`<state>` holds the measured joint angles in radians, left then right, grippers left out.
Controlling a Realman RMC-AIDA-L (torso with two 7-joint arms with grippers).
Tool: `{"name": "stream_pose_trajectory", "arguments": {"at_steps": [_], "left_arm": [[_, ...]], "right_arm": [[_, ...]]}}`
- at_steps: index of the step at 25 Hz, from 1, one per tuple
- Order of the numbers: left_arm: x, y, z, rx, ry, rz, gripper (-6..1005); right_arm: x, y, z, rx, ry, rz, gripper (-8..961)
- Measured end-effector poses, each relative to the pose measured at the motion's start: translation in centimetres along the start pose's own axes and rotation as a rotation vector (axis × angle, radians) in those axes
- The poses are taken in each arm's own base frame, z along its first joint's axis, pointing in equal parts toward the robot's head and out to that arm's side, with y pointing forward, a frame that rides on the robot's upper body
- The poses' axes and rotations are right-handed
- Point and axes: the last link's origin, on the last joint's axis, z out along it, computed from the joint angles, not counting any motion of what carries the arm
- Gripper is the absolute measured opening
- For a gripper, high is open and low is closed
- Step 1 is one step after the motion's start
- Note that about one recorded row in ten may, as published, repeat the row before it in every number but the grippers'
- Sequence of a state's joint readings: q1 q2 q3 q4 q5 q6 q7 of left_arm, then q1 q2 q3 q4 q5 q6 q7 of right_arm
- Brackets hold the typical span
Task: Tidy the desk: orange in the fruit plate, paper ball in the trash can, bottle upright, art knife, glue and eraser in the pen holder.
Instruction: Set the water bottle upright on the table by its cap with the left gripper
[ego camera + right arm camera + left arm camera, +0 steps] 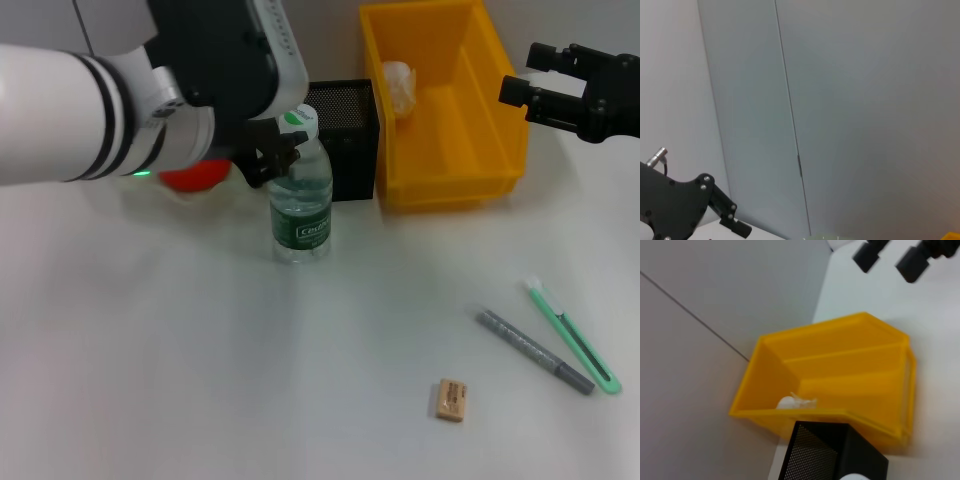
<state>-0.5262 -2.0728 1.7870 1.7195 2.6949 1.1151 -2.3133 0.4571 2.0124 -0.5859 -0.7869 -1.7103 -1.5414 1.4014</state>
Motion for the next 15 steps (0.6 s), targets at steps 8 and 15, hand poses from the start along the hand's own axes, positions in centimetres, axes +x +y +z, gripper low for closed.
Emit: {"name": "stream_pose_trajectory", "arguments": {"at_steps": [8,15], "left_arm": [[-2.3,0.3,-1.0,0.096,0.147,-0.205,404],[-4.6,0.8,0.0,0.032,0.215,-0.343,620]], "right_arm": [[0.0,0.0,0.0,-0.001,0.0,0.007,706],[-0.1,-0.1,0.2,0.0,-0.001,0.005,706]]}}
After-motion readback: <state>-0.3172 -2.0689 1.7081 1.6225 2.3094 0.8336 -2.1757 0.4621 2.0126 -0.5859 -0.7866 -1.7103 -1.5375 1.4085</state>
